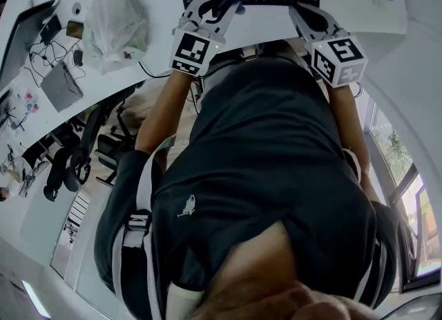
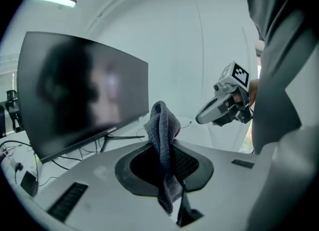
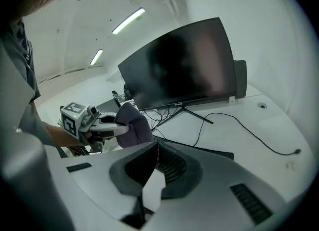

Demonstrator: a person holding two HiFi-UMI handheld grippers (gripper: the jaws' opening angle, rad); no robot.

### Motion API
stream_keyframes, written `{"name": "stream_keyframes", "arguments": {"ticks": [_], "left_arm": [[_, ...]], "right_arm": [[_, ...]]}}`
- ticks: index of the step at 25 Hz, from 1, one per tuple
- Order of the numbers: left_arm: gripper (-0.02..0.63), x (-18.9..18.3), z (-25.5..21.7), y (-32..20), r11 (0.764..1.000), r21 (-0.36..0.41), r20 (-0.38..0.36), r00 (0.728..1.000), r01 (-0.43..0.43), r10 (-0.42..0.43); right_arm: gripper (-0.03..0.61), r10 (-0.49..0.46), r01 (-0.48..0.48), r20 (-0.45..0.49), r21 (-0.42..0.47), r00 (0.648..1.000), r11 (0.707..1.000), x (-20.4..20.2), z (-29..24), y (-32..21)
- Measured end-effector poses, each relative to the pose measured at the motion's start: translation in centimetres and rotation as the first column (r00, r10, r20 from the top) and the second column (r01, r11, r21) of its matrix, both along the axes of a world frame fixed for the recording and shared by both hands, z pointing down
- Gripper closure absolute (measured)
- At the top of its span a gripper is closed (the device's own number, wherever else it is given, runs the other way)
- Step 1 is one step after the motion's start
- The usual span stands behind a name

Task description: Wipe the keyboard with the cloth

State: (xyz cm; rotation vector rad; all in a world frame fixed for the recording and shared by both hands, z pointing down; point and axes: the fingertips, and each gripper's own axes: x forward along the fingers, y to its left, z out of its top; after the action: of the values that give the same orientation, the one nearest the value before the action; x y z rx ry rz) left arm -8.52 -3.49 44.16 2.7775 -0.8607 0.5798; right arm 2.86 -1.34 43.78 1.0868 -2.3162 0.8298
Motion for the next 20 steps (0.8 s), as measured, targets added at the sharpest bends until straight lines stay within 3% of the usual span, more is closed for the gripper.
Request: {"name": "stream_keyframes", "arguments": {"ticks": [8,11,16,20], "left_arm": [[0.571,-7.9,-2.8,-0.7,0.99,0.069,-0.025,0.992,0.124,-0.122],[0.571,-10.1,-3.8,-0.3,0.984,0.079,-0.039,0.987,0.16,-0.158],[0.571,-11.9,-4.6,0.5,0.976,0.103,-0.047,0.981,0.19,-0.186],[0.571,-12.3,-5.0,0.8,0.973,0.12,-0.053,0.98,0.199,-0.194]], "right_arm": [[0.568,-0.056,0.058,-0.041,0.049,0.998,0.997,-4.0,-1.4,0.3],[0.568,-0.075,0.081,-0.057,0.106,0.996,0.991,-5.2,-2.9,0.4],[0.569,-0.196,0.218,-0.116,0.222,0.974,0.95,-8.6,-5.1,1.4],[0.569,-0.22,0.244,-0.121,0.246,0.968,0.938,-9.7,-5.5,1.4]]}}
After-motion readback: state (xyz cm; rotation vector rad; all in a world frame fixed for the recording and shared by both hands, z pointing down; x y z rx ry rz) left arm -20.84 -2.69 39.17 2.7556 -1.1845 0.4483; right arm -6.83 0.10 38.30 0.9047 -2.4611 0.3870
